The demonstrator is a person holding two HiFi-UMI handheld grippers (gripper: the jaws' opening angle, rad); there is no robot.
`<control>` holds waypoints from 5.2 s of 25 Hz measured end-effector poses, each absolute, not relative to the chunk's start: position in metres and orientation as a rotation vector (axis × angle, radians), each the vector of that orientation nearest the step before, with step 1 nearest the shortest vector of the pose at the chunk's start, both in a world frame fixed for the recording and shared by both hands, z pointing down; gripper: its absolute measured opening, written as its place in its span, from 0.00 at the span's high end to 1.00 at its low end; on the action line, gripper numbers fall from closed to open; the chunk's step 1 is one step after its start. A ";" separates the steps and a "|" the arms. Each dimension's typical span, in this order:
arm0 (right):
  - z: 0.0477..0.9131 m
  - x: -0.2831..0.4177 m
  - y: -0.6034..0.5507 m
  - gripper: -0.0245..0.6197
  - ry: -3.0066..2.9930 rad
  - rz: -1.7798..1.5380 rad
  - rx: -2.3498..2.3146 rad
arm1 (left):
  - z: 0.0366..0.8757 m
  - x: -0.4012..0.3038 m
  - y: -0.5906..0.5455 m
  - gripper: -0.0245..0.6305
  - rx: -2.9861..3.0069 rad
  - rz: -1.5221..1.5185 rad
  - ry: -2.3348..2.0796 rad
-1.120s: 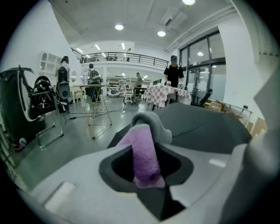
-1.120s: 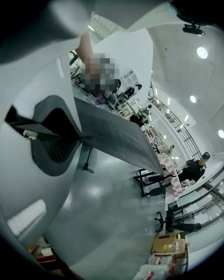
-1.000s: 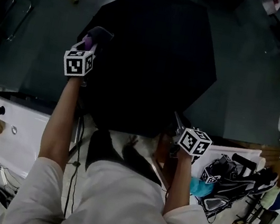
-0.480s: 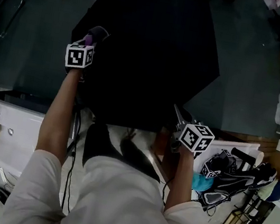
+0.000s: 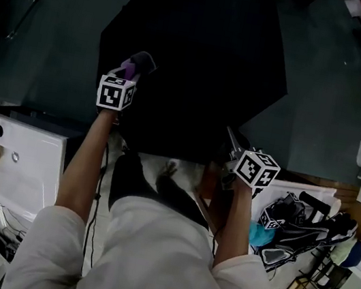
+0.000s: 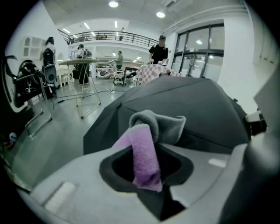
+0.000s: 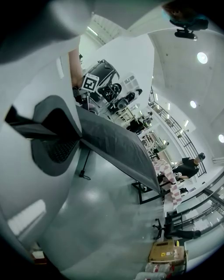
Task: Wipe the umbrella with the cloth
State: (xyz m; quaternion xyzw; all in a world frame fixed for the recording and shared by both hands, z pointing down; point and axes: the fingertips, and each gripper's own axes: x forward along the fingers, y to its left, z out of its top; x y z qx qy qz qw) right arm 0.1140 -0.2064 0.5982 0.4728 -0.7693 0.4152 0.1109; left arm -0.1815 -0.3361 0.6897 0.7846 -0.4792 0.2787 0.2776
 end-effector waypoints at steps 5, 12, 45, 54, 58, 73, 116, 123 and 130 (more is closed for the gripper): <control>0.597 0.109 -0.206 0.95 -2.282 1.225 1.351 | 0.692 -0.160 -0.288 0.79 2.096 0.730 -1.240; 0.594 0.103 -0.206 0.95 -2.304 1.202 1.296 | 0.687 -0.134 -0.243 0.79 2.092 0.722 -1.193; 0.589 0.122 -0.202 0.95 -2.358 1.228 1.313 | 0.637 -0.089 -0.140 0.79 2.132 0.580 -1.237; 0.587 0.124 -0.208 0.95 -2.318 1.267 1.361 | 0.552 -0.162 -0.244 0.79 2.189 0.469 -1.519; 0.584 0.123 -0.212 0.95 -2.306 1.287 1.384 | 0.535 -0.189 -0.317 0.79 2.189 0.491 -1.588; 0.594 0.134 -0.241 0.95 -2.229 1.253 1.496 | 0.588 -0.201 -0.490 0.79 2.119 0.598 -1.559; 0.581 0.138 -0.255 0.95 -2.377 1.300 1.498 | 0.549 0.043 -0.423 0.79 2.517 0.687 -0.968; 0.576 0.139 -0.253 0.95 -2.406 1.297 1.501 | 0.543 0.085 -0.374 0.79 2.577 0.710 -0.776; 0.567 0.140 -0.250 0.95 -2.443 1.273 1.481 | 0.554 0.135 -0.327 0.80 2.570 0.737 -0.540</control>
